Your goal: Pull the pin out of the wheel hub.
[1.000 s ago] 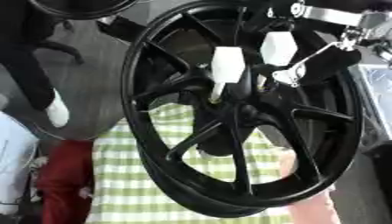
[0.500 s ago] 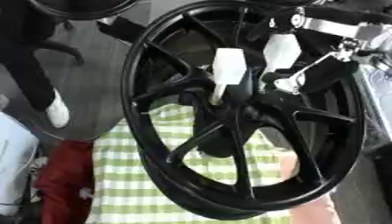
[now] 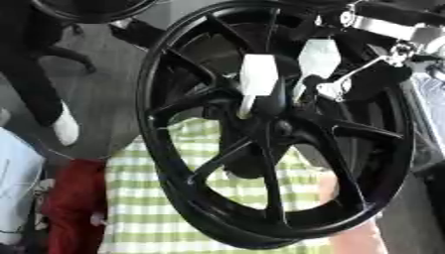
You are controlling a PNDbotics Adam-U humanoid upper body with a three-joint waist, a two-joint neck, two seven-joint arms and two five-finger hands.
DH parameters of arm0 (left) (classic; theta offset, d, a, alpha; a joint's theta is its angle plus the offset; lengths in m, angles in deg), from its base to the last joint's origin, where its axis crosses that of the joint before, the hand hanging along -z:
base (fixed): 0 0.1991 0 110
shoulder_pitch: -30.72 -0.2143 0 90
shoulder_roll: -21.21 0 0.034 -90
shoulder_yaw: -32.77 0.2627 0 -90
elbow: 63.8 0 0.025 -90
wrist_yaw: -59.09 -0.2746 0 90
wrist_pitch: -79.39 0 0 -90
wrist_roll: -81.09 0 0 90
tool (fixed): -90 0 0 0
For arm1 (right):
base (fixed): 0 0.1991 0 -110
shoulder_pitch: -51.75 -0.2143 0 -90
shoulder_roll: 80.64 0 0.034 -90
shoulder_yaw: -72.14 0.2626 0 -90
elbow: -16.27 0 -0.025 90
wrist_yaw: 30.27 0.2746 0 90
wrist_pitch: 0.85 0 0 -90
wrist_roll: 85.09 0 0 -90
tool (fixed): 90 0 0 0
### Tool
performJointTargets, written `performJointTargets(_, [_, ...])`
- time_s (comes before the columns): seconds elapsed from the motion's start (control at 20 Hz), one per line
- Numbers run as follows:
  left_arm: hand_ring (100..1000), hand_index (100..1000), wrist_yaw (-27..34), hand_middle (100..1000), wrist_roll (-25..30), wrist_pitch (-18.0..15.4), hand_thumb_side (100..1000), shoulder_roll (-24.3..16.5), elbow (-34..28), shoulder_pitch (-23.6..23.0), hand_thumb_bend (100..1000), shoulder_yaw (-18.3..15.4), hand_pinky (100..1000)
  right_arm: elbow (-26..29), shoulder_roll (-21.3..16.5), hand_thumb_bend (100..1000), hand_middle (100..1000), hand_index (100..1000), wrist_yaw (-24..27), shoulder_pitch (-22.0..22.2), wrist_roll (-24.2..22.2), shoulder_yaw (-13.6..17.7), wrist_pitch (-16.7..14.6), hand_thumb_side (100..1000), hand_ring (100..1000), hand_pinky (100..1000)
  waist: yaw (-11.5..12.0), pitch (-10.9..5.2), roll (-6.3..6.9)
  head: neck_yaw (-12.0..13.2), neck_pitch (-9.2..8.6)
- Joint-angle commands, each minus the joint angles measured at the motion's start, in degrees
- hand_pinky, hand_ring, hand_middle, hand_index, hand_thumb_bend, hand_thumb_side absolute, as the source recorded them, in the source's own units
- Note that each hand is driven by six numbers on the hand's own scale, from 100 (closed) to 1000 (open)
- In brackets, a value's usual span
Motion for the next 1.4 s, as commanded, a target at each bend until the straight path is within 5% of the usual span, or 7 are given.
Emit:
performJointTargets(0.05, [845, 850, -0.46, 839, 0.09, 0.00, 844, -0.73, -0.70, 0.35, 241, -0.18, 661, 0.62, -1.97, 236, 846, 849, 0.79, -0.34, 0.27, 1.48, 0.19, 100, 871, 925, -0.05, -0.73, 0.37, -0.04, -0.69])
performJointTargets(1.4, [843, 834, -0.48, 839, 0.06, 0.22, 854, -0.40, -0.49, 0.14, 226, -0.13, 664, 0.62, -2.22, 238, 821, 833, -0.55, 0.68, -0.90, 2.83, 3.33, 100, 839, 917, 0.25, 0.19, 0.06, -0.28, -0.98])
